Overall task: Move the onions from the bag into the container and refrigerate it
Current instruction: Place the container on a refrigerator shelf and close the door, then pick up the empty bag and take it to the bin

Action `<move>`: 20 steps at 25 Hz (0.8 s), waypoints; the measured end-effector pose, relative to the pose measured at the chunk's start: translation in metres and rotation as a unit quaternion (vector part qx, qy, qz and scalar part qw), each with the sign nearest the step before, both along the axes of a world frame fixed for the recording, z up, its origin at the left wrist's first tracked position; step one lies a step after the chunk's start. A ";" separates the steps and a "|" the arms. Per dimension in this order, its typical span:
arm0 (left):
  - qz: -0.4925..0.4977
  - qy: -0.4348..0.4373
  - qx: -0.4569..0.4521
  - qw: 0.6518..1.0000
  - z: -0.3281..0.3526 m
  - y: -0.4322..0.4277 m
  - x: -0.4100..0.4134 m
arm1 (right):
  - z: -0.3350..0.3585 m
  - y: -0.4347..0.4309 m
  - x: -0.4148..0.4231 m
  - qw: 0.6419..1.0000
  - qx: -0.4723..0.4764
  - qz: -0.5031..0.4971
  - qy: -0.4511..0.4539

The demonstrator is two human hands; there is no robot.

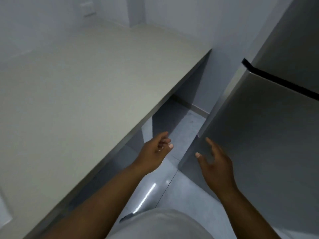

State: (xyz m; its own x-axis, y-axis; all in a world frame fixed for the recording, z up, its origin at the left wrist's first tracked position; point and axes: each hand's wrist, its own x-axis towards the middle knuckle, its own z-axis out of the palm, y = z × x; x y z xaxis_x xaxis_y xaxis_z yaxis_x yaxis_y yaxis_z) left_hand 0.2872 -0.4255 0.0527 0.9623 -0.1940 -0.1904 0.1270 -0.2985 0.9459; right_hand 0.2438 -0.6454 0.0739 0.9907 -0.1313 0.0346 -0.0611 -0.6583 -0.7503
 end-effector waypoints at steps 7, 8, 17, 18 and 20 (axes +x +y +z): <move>0.325 0.059 0.012 0.944 -0.028 0.138 -0.132 | -0.038 0.137 -0.015 0.936 -0.009 0.313 0.159; 0.368 0.060 0.012 0.928 -0.028 0.156 -0.150 | -0.039 0.161 -0.017 0.923 -0.013 0.348 0.163; 0.592 0.091 0.081 0.796 -0.034 0.328 -0.267 | -0.045 0.403 -0.056 0.851 -0.001 0.482 0.209; 0.607 0.096 0.082 0.785 -0.037 0.345 -0.273 | -0.047 0.427 -0.060 0.848 -0.011 0.485 0.213; 0.626 0.112 0.090 0.766 -0.043 0.382 -0.286 | -0.053 0.473 -0.067 0.844 -0.030 0.487 0.223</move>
State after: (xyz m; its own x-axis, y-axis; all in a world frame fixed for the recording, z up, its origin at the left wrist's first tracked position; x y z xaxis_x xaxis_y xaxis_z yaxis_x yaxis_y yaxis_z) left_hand 0.0013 -0.0439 0.0094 0.3114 0.9041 -0.2927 0.5728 0.0671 0.8169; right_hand 0.1769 -0.1724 0.0214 0.5428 0.7419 -0.3936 0.2636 -0.5955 -0.7589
